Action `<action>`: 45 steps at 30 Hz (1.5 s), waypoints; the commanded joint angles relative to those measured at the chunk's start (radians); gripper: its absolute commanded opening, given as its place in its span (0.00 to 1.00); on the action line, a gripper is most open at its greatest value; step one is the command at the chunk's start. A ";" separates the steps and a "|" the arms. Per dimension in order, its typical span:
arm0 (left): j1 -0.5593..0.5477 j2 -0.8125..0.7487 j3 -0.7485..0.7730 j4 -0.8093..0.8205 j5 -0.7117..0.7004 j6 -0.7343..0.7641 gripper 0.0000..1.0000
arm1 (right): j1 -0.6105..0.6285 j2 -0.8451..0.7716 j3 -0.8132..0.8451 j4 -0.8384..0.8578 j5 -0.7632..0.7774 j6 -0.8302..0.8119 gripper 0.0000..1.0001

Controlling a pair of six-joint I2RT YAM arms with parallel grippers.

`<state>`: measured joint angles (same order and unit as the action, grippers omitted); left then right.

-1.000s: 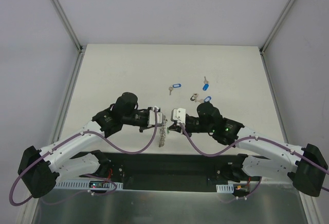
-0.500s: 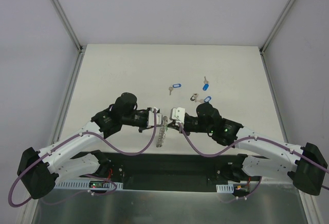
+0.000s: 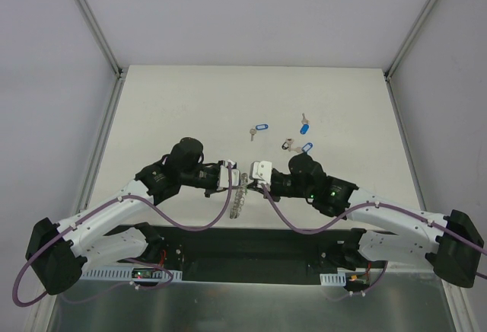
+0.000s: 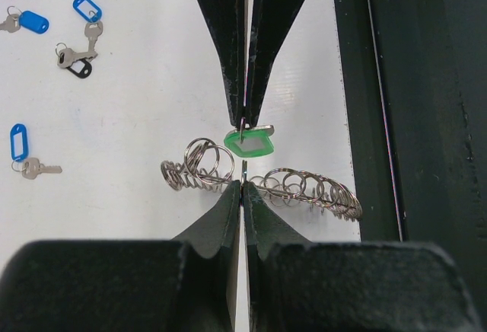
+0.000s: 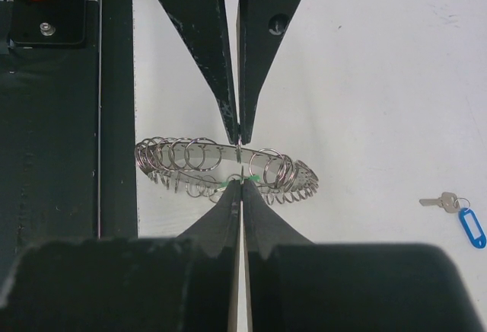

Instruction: Put the keys on the keyring

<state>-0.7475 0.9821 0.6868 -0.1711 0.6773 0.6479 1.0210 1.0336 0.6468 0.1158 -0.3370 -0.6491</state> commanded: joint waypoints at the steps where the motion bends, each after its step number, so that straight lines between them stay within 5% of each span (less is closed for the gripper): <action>1: -0.010 0.006 0.017 0.018 0.047 0.029 0.00 | 0.008 0.019 0.033 0.024 0.012 -0.018 0.01; 45: -0.009 0.015 0.030 0.018 0.065 0.010 0.00 | 0.022 0.043 0.037 0.047 -0.017 -0.023 0.01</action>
<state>-0.7475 0.9947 0.6872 -0.1703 0.7033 0.6472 1.0386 1.0698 0.6468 0.1211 -0.3290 -0.6594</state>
